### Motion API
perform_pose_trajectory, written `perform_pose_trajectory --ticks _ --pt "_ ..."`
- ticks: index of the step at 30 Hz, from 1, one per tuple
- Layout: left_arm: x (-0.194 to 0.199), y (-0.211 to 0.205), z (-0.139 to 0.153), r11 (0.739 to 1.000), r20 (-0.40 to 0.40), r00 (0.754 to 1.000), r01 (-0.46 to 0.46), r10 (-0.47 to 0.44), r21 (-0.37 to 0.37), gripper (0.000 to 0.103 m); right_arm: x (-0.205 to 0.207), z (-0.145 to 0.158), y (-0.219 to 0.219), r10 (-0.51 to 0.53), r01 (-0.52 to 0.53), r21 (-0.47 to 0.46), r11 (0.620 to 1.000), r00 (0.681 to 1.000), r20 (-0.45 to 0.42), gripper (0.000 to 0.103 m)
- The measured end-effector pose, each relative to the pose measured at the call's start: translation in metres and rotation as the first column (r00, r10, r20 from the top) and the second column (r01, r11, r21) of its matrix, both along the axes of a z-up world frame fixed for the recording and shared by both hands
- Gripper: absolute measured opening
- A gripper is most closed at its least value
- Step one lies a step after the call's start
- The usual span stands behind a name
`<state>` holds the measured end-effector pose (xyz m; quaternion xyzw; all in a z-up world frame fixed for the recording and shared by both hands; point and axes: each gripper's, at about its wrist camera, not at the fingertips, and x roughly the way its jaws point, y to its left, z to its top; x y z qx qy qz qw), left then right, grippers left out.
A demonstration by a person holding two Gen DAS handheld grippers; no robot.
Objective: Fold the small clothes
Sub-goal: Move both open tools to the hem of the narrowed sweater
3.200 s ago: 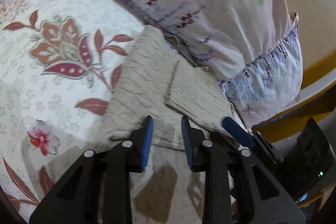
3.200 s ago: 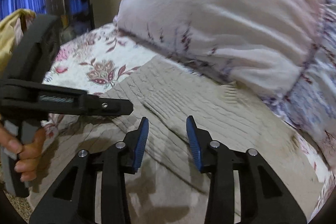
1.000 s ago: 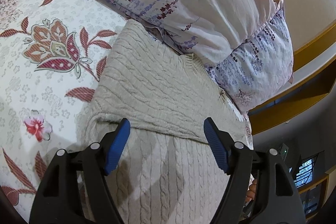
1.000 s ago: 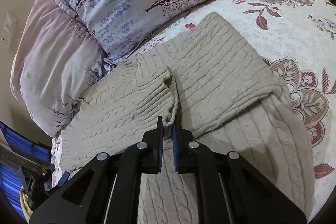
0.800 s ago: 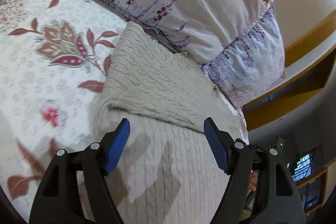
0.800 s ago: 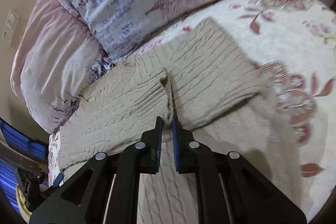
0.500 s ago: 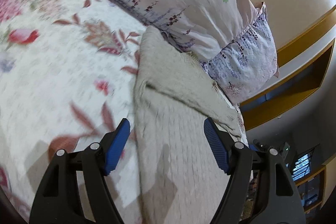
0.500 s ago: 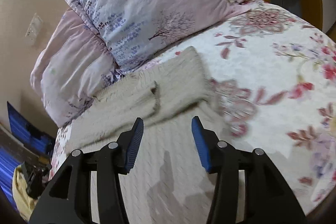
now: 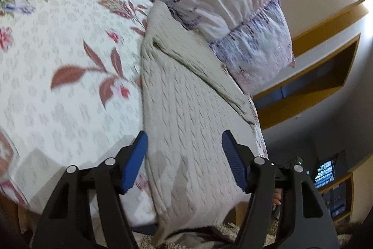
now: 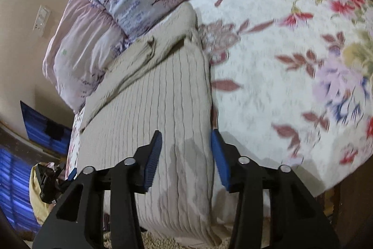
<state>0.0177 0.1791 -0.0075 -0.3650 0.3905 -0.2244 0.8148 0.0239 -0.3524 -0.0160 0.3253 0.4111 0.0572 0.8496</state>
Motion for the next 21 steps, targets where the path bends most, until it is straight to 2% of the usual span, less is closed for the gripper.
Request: perform_pose_trajectory --ticks 8,12,15,18,20,21 --pt "-0.017 -0.011 -0.007 0.997 0.017 0.999 0.052 -0.051 -0.061 0.054 -0.012 -0.006 0.009 0.076 -0.077 0.075 0.994 0.997 0.013 0.035" --pt "-0.023 -0.019 -0.008 0.994 0.019 0.996 0.091 -0.09 -0.067 0.053 -0.016 -0.005 0.017 0.127 -0.129 0.098 0.987 0.992 0.029 0.034" --pt "-0.026 -0.024 -0.016 0.986 -0.007 0.992 0.126 -0.128 -0.109 0.05 -0.021 -0.004 0.02 0.152 -0.155 0.108 0.982 0.988 0.039 0.034" --pt "-0.031 -0.025 -0.019 0.986 -0.017 0.99 0.139 -0.141 -0.095 0.042 -0.026 -0.004 0.021 0.168 -0.172 0.12 0.978 0.985 0.042 0.034" --pt "-0.036 -0.018 -0.018 0.987 -0.026 0.99 0.132 -0.135 -0.093 0.041 -0.03 -0.004 0.021 0.169 -0.172 0.114 0.979 0.985 0.035 0.034" --pt "-0.04 -0.009 -0.015 0.99 -0.03 0.992 0.122 -0.125 -0.076 0.044 -0.031 -0.005 0.021 0.169 -0.171 0.113 0.979 0.985 0.033 0.034"
